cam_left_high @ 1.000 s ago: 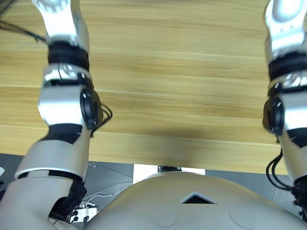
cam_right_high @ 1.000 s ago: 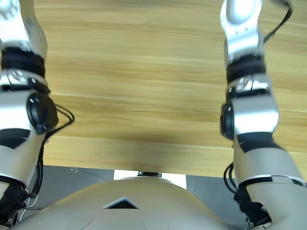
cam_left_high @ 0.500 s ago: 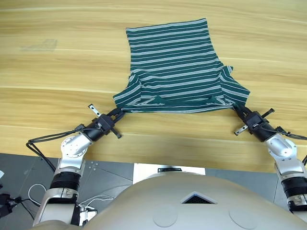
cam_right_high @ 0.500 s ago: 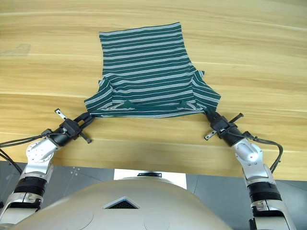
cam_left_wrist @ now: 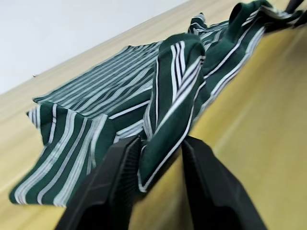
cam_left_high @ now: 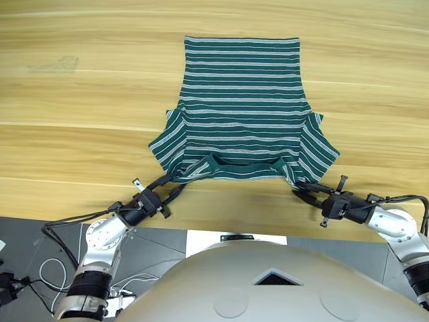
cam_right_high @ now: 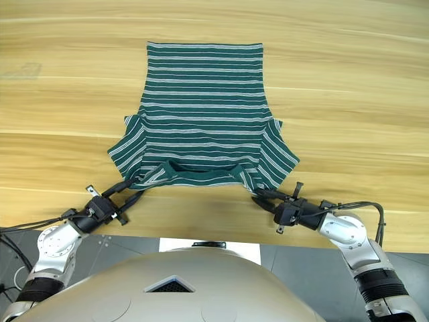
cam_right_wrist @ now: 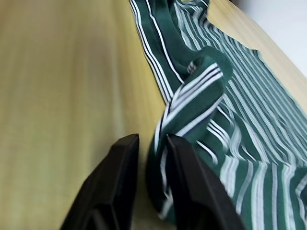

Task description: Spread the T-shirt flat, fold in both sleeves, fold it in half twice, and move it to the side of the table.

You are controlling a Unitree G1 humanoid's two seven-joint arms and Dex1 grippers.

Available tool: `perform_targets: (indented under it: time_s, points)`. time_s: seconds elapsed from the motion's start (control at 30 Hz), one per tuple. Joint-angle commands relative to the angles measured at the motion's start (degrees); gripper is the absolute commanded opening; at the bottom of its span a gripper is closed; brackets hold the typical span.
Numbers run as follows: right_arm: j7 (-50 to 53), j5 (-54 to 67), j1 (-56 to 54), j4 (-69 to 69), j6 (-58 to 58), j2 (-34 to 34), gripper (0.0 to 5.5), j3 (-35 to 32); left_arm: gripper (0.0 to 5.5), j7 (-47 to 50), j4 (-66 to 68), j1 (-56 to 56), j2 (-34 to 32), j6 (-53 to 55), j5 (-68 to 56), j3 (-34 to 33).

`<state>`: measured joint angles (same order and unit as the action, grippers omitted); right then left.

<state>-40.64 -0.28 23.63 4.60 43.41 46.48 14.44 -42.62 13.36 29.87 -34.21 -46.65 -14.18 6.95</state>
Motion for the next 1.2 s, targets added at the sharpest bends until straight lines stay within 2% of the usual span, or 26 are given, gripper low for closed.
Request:
perform_targets:
  time_s: [0.03, 0.1, 0.23, 0.33, 0.4, 0.43, 0.5, 0.67, 0.8, 1.0, 1.2]
  points:
    - [-1.9, 3.2, 1.2, -1.9, -0.4, 1.4, 1.80, -0.9, 2.23, -6.9, -4.1, 6.8, -1.1, 1.2, -11.4, -0.3]
    - [-2.1, 3.9, 0.1, -0.7, -1.0, 1.1, 2.11, -1.9, 2.50, -10.2, -2.4, 7.7, -0.1, 1.7, -16.3, -2.2]
    - [-1.2, 9.3, -2.7, 2.9, -1.5, 1.2, 2.82, -8.4, 3.11, -12.1, 4.9, 4.7, 0.3, 2.4, -19.5, -9.3]
    - [-2.9, 18.1, -3.6, 3.8, -2.4, 0.7, 2.89, -13.4, 3.55, -15.1, 2.7, 3.7, 0.8, 5.2, -26.1, -14.3]
    - [-4.6, 22.9, -6.5, 6.2, -4.0, -1.3, 2.89, -15.4, 3.60, -15.5, 0.3, 0.4, 1.8, 9.1, -30.4, -17.0]
    - [-4.7, 23.3, -8.7, 7.3, -5.2, -2.9, 2.89, -15.2, 3.60, -12.7, -1.0, -3.1, 2.6, 12.0, -30.6, -17.6]
    - [-4.7, 20.8, -13.1, 8.5, -7.3, -6.1, 2.89, -12.6, 3.60, -7.9, -3.7, -9.2, 3.9, 16.2, -27.2, -16.1]
    - [-0.8, 3.7, -21.0, 10.3, -9.9, -16.6, 2.89, -1.7, 3.60, 5.4, -1.9, -22.4, 9.6, 25.3, -5.4, -6.7]
    - [4.0, -3.7, -23.4, 10.5, -13.6, -22.4, 2.89, 1.8, 3.60, 13.7, 3.4, -30.1, 13.0, 32.6, 4.4, -3.8]
    - [10.8, -7.7, -20.2, 0.7, -24.6, -25.1, 2.89, 0.7, 3.60, 20.2, -1.5, -24.6, 13.6, 38.7, 10.6, -3.5]
    - [11.1, -10.3, -8.7, -14.3, -33.7, -20.1, 2.89, -2.1, 3.60, 23.1, -10.5, -14.0, 13.1, 45.4, 8.7, -8.9]
